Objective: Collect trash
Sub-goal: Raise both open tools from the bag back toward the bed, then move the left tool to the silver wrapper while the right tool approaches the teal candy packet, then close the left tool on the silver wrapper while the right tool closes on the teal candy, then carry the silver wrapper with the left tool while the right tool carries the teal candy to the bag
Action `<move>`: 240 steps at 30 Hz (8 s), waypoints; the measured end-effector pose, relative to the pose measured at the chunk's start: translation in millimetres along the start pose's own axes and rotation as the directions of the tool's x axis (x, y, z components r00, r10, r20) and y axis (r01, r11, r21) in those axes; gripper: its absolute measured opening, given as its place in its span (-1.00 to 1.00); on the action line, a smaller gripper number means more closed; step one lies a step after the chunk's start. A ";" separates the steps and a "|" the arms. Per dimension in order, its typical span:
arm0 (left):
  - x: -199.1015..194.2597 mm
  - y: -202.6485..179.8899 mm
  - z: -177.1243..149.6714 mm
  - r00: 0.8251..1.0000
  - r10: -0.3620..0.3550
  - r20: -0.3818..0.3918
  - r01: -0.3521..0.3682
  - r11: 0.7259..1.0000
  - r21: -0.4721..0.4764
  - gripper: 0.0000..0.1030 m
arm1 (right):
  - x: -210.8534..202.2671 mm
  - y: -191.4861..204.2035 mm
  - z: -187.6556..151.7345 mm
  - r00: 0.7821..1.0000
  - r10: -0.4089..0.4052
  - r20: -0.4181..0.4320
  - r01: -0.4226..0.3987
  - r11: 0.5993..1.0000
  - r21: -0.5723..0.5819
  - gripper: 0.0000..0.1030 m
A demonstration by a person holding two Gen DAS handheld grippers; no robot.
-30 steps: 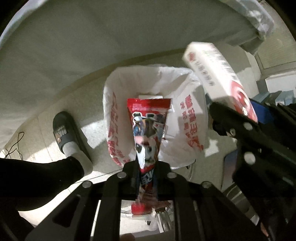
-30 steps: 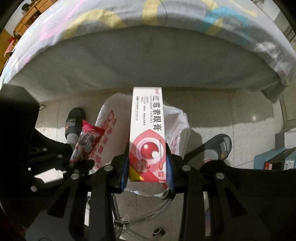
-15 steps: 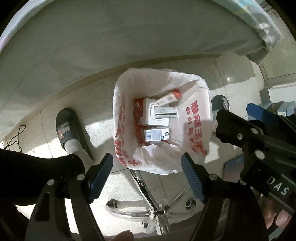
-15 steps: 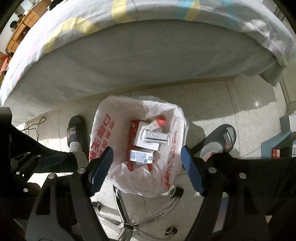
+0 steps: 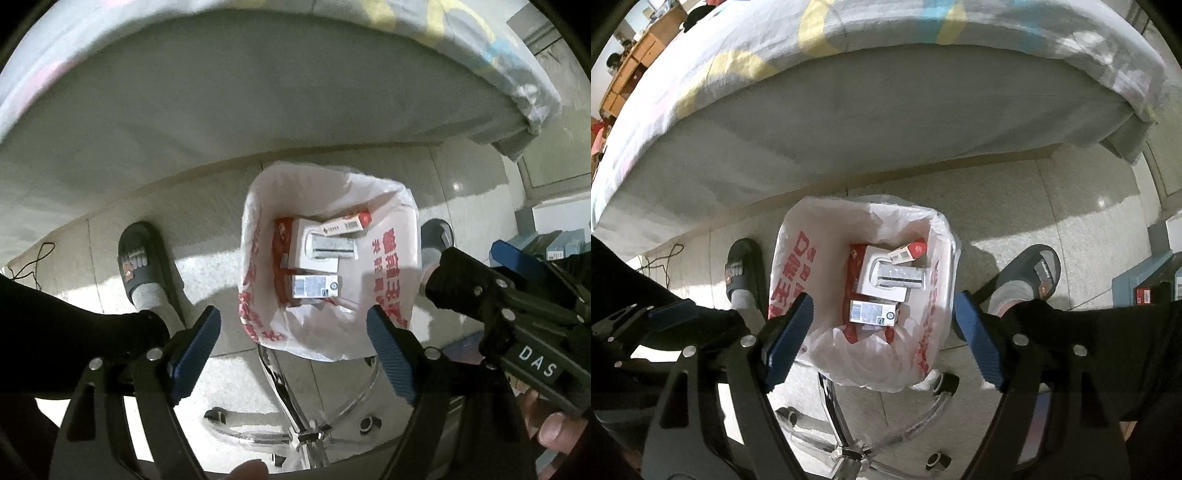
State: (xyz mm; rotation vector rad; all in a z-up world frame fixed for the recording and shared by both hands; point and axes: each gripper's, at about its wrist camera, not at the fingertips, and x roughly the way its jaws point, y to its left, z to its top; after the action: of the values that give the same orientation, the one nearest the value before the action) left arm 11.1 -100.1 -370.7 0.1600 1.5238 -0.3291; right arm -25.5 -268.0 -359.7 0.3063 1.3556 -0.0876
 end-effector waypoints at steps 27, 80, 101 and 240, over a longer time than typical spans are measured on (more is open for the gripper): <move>-143.7 51.1 28.6 0.905 0.090 0.415 -0.051 0.993 -0.105 0.85 | -139.8 -5.3 45.3 0.948 0.070 0.310 -0.081 0.997 0.021 0.72; -215.4 86.3 344.5 0.781 0.075 0.620 -0.075 0.997 -0.026 0.85 | -152.0 127.0 239.2 0.910 0.025 0.414 0.085 0.966 -0.244 0.81; -142.5 93.4 407.6 0.845 0.085 0.528 -0.067 0.996 -0.054 0.85 | -96.7 134.2 272.1 0.945 0.026 0.327 0.060 0.966 -0.252 0.81; -136.6 1.3 31.0 0.950 -0.056 0.309 0.020 0.993 0.119 -0.68 | -119.5 68.1 35.3 0.946 0.015 0.323 0.057 0.976 -0.212 -0.50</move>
State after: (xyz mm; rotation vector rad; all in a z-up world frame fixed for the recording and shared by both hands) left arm 39.0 -93.1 -233.6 0.1609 1.1964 -0.4518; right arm -1.9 -225.9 -226.2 0.0852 1.0308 -0.0050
